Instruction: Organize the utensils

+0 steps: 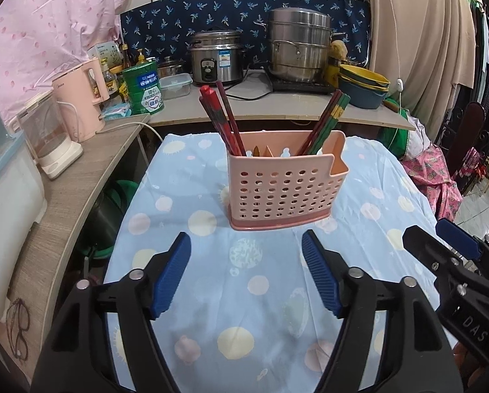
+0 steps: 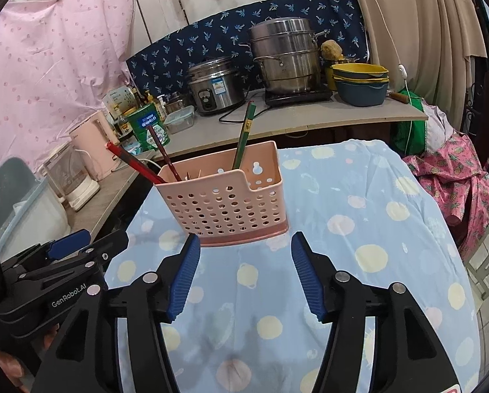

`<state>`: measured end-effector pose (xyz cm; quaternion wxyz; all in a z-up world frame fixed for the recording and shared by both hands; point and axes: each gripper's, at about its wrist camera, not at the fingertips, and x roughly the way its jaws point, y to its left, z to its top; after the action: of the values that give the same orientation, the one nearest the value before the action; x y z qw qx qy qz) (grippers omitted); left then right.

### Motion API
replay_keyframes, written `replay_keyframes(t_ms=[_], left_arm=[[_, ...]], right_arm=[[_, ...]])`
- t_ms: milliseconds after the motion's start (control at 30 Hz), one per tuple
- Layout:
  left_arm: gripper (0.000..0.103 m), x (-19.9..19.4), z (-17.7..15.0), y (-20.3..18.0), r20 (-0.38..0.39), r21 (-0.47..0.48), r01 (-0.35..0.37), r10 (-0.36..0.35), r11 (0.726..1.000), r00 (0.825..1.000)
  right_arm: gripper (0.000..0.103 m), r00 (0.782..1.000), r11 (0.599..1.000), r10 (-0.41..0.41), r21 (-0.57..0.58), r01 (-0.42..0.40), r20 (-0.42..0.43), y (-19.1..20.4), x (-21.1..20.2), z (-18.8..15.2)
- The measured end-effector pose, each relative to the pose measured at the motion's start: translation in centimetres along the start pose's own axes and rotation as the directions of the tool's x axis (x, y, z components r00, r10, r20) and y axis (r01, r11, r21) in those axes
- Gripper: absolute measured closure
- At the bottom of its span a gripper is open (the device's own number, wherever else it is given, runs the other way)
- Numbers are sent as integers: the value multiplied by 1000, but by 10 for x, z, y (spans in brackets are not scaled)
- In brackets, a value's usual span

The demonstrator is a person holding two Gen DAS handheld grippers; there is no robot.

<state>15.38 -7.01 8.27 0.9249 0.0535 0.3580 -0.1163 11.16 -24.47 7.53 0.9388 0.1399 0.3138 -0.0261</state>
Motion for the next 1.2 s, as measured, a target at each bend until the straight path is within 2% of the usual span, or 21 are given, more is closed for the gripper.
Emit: replay_keyframes(t_ms=[167,333,533,1200], left_arm=[[20,-3,-9,-2,2,5,-27,27,1000,1000],[15,-4,-15,1,-11,-6,-41,41,999,999],[10,-6,-21,4,-15,-9,-58,58,998,998],[7,-11,-35,1,-6,9,-125,125,992,992]], right_arm=[[30,1000,999,-31,-39,31,1,8,-6,-9],[28,998,996,-59,-67,60,5,13,-10,-16],[18,998,997,-59,-47,58,-18,9,-11,-22],[17,996,995,-79,-55,77,-34,9,-17,-36]])
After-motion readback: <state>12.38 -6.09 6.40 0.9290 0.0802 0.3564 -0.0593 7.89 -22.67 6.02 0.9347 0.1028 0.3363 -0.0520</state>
